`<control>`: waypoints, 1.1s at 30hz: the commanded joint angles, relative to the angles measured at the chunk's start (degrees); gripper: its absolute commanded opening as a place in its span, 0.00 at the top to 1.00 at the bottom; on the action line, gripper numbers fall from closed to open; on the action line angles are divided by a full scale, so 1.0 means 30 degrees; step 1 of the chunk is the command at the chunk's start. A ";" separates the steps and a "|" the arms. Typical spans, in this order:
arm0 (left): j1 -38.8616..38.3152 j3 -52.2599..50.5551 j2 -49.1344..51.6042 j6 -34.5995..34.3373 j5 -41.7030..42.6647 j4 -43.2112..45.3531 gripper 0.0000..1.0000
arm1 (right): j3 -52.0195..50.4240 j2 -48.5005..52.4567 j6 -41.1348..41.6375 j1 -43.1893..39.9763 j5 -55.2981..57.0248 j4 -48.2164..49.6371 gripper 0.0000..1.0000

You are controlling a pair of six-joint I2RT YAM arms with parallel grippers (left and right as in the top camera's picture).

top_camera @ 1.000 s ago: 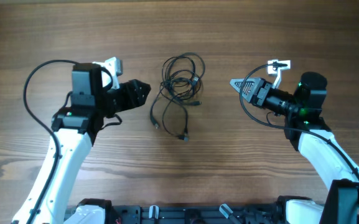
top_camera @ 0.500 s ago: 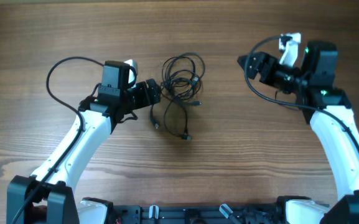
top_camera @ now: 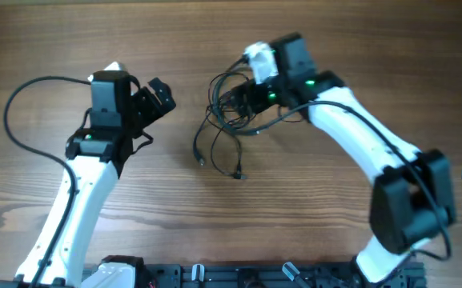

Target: Untangle cables

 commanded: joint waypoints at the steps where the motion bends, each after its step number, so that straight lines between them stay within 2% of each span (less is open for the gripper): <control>1: 0.0233 0.0386 -0.0233 -0.0022 -0.0393 -0.0189 0.00 | 0.0794 0.1705 -0.3730 0.0568 -0.0168 0.0648 0.00; 3: 0.0233 0.0386 -0.0226 -0.0022 -0.0393 -0.0554 0.00 | 0.0787 0.2193 -0.6754 0.0590 -0.0066 0.0714 0.05; 5: 0.0233 0.0386 -0.0219 -0.0029 -0.0386 -0.0678 0.00 | 0.0787 0.2601 -0.9114 0.0590 -0.0080 0.0954 0.23; 6: 0.0233 0.0386 -0.0219 -0.0029 -0.0386 -0.0670 0.00 | 0.0787 0.2892 -1.0265 0.0590 -0.0066 0.1071 0.26; 8: 0.0233 0.0386 -0.0219 -0.0029 -0.0386 -0.0670 0.00 | 0.0787 0.3308 -1.1795 0.0590 -0.0080 0.1304 0.26; 12: 0.0226 0.0386 -0.0219 -0.0036 -0.0306 -0.0678 0.00 | 0.0787 0.4146 -1.2531 0.0590 -0.0160 0.3767 0.29; 16: 0.0219 0.0386 -0.0219 -0.0044 -0.0095 -0.0670 0.00 | 0.0787 0.5158 -1.3631 0.0627 -0.0612 0.4721 0.33; 20: 0.0219 0.0386 -0.0219 -0.0044 -0.0095 -0.0670 0.00 | 0.0787 0.5880 -1.4477 0.0627 -0.0809 0.5880 0.42; 21: 0.0219 0.0386 -0.0219 -0.0058 0.0029 -0.0670 0.00 | 0.0787 0.5938 -1.4360 0.0627 -0.0816 0.6455 0.51; 22: 0.0219 0.0386 -0.0219 -0.0058 0.0423 -0.0670 0.00 | 0.0787 0.5938 -1.3865 0.0627 -0.0816 0.6936 0.69; 23: 0.0219 0.0386 -0.0219 -0.0051 0.0882 -0.0670 0.00 | 0.0794 0.5938 -1.2874 0.0627 -0.0816 0.7402 0.96; 25: 0.0219 0.0386 -0.0219 -0.0102 0.1122 -0.0670 0.00 | 0.0867 0.5836 -1.1096 0.0627 -0.0809 0.7803 0.96; 30: 0.0219 0.0386 -0.0219 -0.0095 0.3118 -0.0991 0.00 | 0.1180 0.1996 -0.2667 0.0627 -0.0823 0.7286 0.96; 31: 0.0219 0.0386 -0.0219 -0.0095 0.3126 -0.1144 0.00 | 0.1180 0.0969 -0.1596 0.0627 -0.0896 0.6615 0.96; 33: 0.0219 0.0386 -0.0219 -0.0095 0.3126 -0.1406 0.00 | 0.1180 -0.0291 -0.1166 0.0627 -0.1341 0.4860 0.96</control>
